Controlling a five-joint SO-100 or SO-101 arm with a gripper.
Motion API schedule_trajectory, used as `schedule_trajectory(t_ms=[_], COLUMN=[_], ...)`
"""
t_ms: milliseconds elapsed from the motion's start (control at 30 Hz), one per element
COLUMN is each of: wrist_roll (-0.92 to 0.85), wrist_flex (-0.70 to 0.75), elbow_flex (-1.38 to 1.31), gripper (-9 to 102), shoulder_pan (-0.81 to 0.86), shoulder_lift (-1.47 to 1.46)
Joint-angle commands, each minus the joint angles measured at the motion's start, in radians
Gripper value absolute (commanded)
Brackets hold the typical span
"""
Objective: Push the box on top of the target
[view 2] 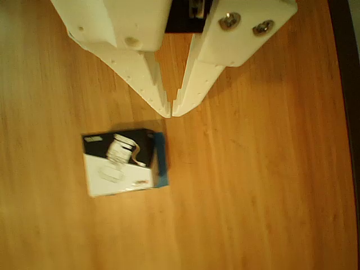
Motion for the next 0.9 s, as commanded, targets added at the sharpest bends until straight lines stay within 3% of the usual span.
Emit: schedule_trajectory(t_ms=[0,333,867], wrist_roll=[0.031,0.135,0.207], wrist_flex=[0.020,0.238,0.199], elbow_flex=[0.066,0.311,0.426], gripper=[0,0,0], shoulder_pan=[0.008,0.063,0.156], shoulder_lift=[0.170,0.772,0.864])
